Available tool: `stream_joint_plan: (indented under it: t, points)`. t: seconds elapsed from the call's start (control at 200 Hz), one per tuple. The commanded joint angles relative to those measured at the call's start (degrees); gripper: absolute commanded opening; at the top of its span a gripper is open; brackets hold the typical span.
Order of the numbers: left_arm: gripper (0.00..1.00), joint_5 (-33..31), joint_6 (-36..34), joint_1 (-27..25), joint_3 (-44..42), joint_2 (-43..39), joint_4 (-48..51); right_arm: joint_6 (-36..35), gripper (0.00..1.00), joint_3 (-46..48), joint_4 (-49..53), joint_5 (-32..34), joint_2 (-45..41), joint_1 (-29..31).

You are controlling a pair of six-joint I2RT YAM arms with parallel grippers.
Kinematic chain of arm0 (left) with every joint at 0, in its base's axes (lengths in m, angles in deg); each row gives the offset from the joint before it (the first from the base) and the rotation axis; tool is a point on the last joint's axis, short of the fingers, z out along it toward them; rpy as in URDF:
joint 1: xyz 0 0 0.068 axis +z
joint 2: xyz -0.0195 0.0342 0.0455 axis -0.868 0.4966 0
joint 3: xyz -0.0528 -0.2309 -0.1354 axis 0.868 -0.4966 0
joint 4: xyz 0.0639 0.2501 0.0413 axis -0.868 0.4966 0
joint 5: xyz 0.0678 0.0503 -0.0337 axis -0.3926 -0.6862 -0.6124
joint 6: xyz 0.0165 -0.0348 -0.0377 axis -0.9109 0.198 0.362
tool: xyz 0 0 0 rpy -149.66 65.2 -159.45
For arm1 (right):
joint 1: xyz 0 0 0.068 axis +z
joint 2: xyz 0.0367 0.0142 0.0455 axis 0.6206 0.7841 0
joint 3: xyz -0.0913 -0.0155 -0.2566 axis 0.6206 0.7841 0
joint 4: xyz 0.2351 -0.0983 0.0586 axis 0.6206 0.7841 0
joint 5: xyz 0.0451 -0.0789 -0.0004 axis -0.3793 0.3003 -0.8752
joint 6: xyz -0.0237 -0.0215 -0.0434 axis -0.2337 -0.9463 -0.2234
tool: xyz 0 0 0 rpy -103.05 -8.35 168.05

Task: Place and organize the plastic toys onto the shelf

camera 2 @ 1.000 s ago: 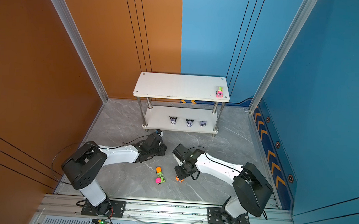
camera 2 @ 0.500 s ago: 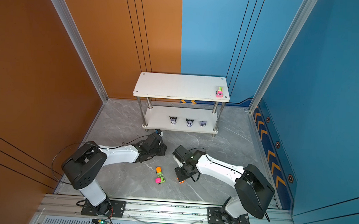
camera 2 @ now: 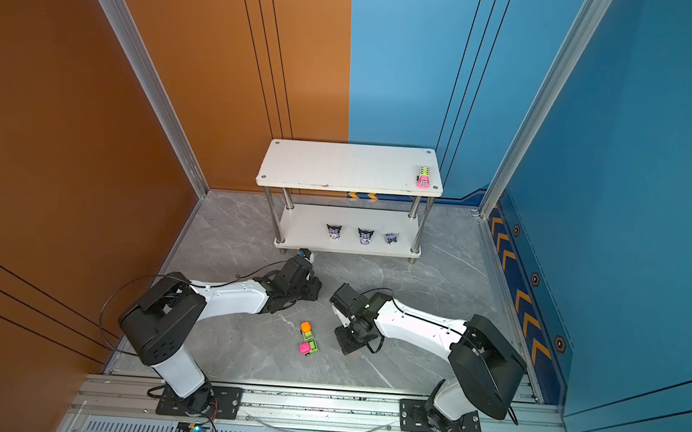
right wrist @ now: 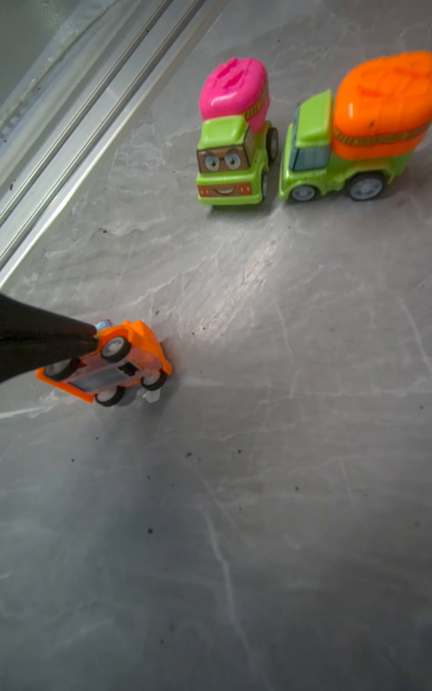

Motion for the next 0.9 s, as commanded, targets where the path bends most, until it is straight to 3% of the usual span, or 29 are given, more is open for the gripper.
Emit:
stream_joint_plan:
  t: [0.0,0.225,0.43,0.536,0.891]
  points:
    - [0.37,1.2,0.2,-0.5,-0.3,-0.6,0.0,0.3,0.0,1.5,-1.6,-2.5,0.8,-2.4]
    - [0.37,1.4,0.3,-0.6,-0.2,-0.7,-0.1,-0.1,0.0,3.2,-5.1,-6.8,1.9,-6.2]
    - [0.37,1.7,0.3,-0.5,-0.1,-0.6,0.0,1.1,0.0,4.9,-9.2,-15.1,0.3,-10.4]
    - [0.37,1.9,0.3,-0.6,0.2,-0.3,-0.1,1.6,0.0,6.1,-10.5,-18.3,-0.4,-15.4]
    - [0.37,2.2,0.3,-0.8,0.4,-0.2,-0.1,4.3,0.0,8.8,-15.0,-21.4,2.7,-25.3]
